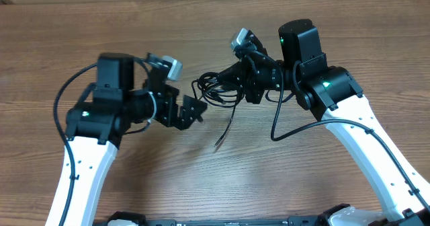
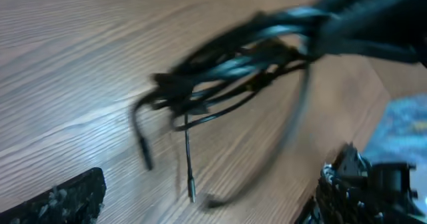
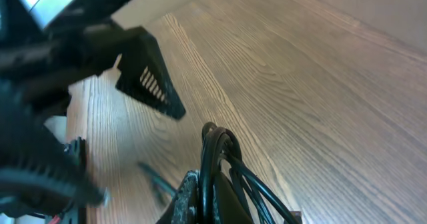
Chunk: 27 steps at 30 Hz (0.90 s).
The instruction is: Untangle cables
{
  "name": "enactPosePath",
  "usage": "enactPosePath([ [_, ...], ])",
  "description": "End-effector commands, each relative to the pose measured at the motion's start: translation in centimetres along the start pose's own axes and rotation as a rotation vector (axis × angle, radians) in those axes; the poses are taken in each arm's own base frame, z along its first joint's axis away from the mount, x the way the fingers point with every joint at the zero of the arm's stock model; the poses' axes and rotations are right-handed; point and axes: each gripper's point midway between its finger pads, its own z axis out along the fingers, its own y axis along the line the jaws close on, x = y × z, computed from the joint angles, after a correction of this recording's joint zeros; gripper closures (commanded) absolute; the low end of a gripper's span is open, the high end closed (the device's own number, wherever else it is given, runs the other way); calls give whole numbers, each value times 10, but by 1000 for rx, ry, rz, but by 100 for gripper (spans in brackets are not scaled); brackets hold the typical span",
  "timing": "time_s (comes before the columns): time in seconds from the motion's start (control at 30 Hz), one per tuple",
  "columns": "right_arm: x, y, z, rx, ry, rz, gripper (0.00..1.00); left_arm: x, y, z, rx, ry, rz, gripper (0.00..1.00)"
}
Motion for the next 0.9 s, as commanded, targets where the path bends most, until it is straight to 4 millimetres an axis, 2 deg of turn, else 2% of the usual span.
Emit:
enactPosePath([
  [0.0,-31,24,-18,-51,-79,-39,96,-2,0,6,-15,15,60,0],
  [0.13,-36,42,-25,-124,-102,-54,96,1,6,14,-21,42,57,0],
  [0.3,-35,43,-27,-118,-96,-48,96,4,13,23,-23,67,46,0],
  [0.47,-22,45,-26,-129,-50,4,96,-3,27,20,-108,42,72,0],
  [0.6,-15,48,-26,-140,-20,71,96,-11,28,20,-119,14,92,0],
  [0.87,-17,64,-29,-237,-18,189,96,-18,28,20,-121,-11,109,3],
])
